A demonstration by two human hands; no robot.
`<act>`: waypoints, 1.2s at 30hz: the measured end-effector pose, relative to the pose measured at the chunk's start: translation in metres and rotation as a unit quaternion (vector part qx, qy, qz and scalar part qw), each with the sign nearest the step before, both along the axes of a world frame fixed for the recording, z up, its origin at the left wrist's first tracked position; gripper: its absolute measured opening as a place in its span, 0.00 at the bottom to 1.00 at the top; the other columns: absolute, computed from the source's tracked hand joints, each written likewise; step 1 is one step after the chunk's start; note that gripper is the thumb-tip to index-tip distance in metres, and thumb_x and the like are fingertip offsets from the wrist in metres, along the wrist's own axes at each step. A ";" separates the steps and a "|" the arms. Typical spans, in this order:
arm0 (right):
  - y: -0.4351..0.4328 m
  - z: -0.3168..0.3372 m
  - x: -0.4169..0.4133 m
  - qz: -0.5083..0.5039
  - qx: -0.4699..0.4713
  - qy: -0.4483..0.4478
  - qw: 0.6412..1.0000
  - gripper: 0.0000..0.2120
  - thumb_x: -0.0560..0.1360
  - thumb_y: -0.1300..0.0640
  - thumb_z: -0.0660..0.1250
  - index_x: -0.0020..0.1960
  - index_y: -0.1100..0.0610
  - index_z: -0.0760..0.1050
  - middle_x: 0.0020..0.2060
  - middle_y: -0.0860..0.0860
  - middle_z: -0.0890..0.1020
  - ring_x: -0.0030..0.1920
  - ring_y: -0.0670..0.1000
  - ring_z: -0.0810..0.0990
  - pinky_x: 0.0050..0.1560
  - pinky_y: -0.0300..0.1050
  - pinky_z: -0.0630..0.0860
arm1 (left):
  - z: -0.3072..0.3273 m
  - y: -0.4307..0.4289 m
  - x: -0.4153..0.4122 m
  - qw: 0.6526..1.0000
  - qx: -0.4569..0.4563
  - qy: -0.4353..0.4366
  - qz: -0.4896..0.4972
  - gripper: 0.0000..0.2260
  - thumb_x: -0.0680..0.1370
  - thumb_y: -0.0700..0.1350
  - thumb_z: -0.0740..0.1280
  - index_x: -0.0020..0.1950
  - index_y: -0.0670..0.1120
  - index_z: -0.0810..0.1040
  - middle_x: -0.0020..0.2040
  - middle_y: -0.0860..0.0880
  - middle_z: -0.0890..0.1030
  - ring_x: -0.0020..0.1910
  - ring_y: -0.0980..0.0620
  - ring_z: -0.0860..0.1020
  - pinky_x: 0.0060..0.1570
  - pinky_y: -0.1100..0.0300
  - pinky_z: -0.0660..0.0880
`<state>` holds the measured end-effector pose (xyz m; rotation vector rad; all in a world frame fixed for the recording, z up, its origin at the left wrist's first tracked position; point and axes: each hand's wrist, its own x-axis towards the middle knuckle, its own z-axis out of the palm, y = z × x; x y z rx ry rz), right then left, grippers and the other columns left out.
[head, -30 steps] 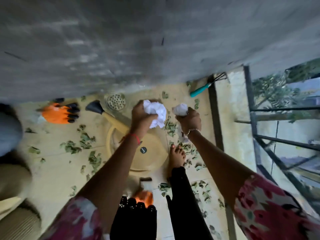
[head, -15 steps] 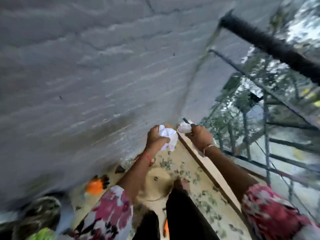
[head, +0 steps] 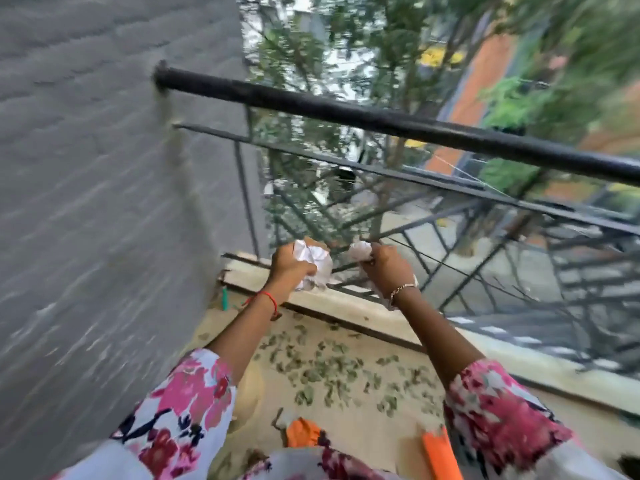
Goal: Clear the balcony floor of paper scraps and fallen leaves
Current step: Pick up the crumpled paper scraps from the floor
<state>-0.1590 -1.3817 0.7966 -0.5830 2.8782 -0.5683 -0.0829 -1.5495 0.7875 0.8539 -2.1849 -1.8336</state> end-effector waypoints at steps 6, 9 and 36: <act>0.200 -0.008 -0.006 -0.141 0.026 0.009 0.990 0.17 0.77 0.53 0.62 0.63 0.59 0.70 0.57 0.61 0.77 0.57 0.63 0.76 0.51 0.52 0.71 | -0.001 0.185 -0.056 0.992 0.019 -0.002 -0.124 0.14 0.68 0.26 0.67 0.46 0.43 0.76 0.39 0.47 0.77 0.37 0.50 0.75 0.30 0.66 0.72; 0.307 -0.006 0.011 -0.224 0.020 0.012 0.974 0.16 0.77 0.53 0.62 0.62 0.59 0.71 0.57 0.61 0.77 0.56 0.64 0.76 0.51 0.52 0.71 | -0.004 0.293 -0.070 0.978 0.029 -0.002 -0.206 0.14 0.68 0.26 0.67 0.48 0.41 0.75 0.35 0.49 0.74 0.33 0.52 0.72 0.21 0.71 0.68; 0.746 -0.021 0.302 -0.795 -0.144 0.075 0.585 0.23 0.71 0.38 0.67 0.41 0.60 0.71 0.41 0.60 0.79 0.45 0.60 0.78 0.38 0.46 0.68 | -0.029 0.871 0.037 0.671 0.026 -0.017 -0.741 0.13 0.67 0.28 0.67 0.48 0.40 0.79 0.41 0.47 0.79 0.40 0.50 0.77 0.39 0.61 0.76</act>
